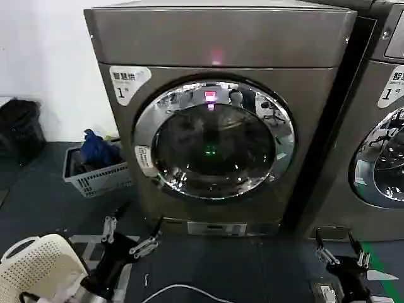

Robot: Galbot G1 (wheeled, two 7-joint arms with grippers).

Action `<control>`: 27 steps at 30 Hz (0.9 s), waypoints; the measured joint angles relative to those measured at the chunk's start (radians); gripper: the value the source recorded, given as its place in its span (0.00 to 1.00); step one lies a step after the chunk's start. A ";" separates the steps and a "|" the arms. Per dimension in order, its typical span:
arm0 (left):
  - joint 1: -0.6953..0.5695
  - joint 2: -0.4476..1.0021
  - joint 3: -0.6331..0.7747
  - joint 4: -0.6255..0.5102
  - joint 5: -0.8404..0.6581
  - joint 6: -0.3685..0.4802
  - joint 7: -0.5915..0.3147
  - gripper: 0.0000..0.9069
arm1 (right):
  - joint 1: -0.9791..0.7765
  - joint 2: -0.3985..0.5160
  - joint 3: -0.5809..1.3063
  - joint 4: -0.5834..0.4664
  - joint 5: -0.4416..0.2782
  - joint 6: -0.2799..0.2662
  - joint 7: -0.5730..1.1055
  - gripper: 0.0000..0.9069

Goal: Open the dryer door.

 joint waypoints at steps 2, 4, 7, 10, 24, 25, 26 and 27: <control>0.000 0.001 0.000 -0.002 0.000 0.000 0.000 1.00 | 0.017 -0.022 -0.013 -0.007 -0.016 0.012 -0.017 1.00; 0.001 0.002 0.000 -0.006 0.000 -0.001 0.001 1.00 | 0.035 -0.053 -0.027 -0.017 -0.015 0.029 -0.023 1.00; 0.004 0.004 0.000 -0.012 0.000 -0.001 0.001 1.00 | 0.068 -0.122 -0.061 -0.037 0.017 0.043 -0.021 1.00; 0.007 0.006 0.000 -0.022 -0.007 0.003 0.001 1.00 | 0.106 -0.202 -0.104 -0.057 0.040 0.048 -0.020 1.00; 0.062 -0.013 0.001 -0.067 0.015 0.002 0.005 1.00 | 0.413 -0.503 -0.359 -0.170 0.150 0.084 -0.077 1.00; 0.068 -0.016 0.003 -0.073 0.019 0.000 0.005 1.00 | 0.435 -0.516 -0.383 -0.178 0.160 0.087 -0.083 1.00; 0.074 -0.019 0.003 -0.077 0.023 0.000 0.005 1.00 | 0.458 -0.528 -0.409 -0.187 0.166 0.094 -0.090 1.00; 0.080 -0.023 0.003 -0.081 0.028 -0.001 0.005 1.00 | 0.483 -0.539 -0.435 -0.198 0.171 0.100 -0.096 1.00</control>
